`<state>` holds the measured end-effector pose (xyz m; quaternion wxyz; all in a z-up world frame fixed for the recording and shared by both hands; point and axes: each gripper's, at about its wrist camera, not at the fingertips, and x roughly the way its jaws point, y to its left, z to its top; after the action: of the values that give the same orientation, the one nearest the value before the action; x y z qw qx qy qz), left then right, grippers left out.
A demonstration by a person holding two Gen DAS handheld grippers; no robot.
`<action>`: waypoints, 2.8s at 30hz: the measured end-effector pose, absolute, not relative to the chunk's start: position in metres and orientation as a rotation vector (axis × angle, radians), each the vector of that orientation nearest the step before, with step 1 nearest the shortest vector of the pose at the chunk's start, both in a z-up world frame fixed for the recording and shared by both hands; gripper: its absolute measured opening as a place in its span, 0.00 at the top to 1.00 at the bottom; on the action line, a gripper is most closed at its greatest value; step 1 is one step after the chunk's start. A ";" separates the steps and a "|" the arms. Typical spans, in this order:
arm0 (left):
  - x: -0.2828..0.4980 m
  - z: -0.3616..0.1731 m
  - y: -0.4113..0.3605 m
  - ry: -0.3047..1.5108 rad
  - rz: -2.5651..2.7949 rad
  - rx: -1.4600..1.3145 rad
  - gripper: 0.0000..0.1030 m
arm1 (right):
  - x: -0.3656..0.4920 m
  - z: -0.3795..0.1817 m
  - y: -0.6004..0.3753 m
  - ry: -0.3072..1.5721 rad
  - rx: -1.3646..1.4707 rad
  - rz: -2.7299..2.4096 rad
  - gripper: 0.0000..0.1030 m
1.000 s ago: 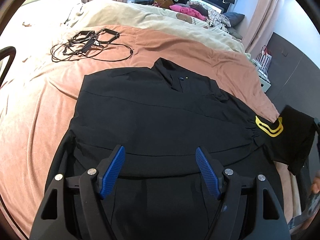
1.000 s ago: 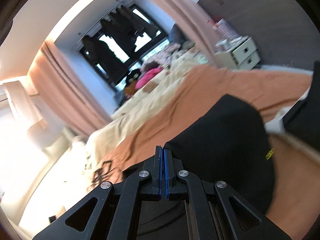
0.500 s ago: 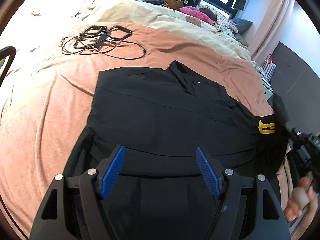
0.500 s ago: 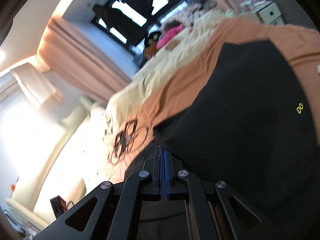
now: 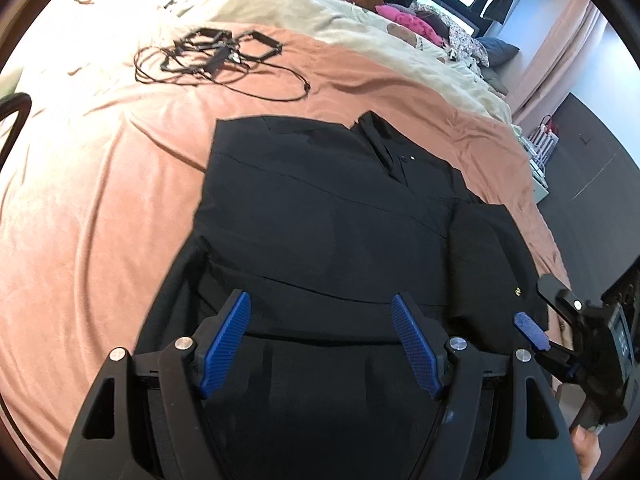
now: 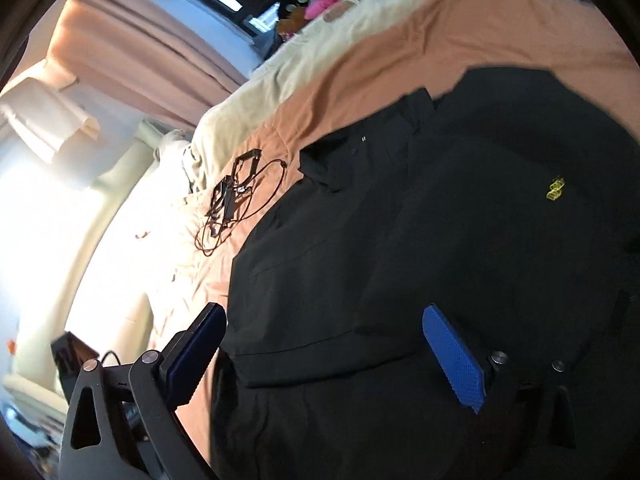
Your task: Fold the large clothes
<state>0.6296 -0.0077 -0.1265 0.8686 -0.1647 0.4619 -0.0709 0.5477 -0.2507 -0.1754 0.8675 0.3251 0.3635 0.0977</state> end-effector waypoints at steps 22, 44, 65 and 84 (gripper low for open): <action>0.604 -0.124 -0.205 0.968 -0.435 -0.054 0.28 | 0.471 -0.152 -0.452 0.713 0.725 -0.133 0.05; 0.605 -0.190 -0.325 1.043 -0.489 0.278 0.47 | 0.462 -0.165 -0.499 0.703 0.843 -0.169 0.13; 0.644 -0.058 -0.161 0.862 -0.257 0.071 0.79 | 0.482 -0.178 -0.487 0.724 0.907 -0.078 0.15; 0.646 -0.117 -0.011 0.980 0.068 -0.077 0.79 | 0.497 -0.191 -0.478 0.768 0.856 -0.086 0.29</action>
<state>0.6461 -0.0109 -0.1170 0.8812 -0.0369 0.4702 0.0325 0.4974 -0.4783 -0.1907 0.8383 0.4049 0.3630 -0.0406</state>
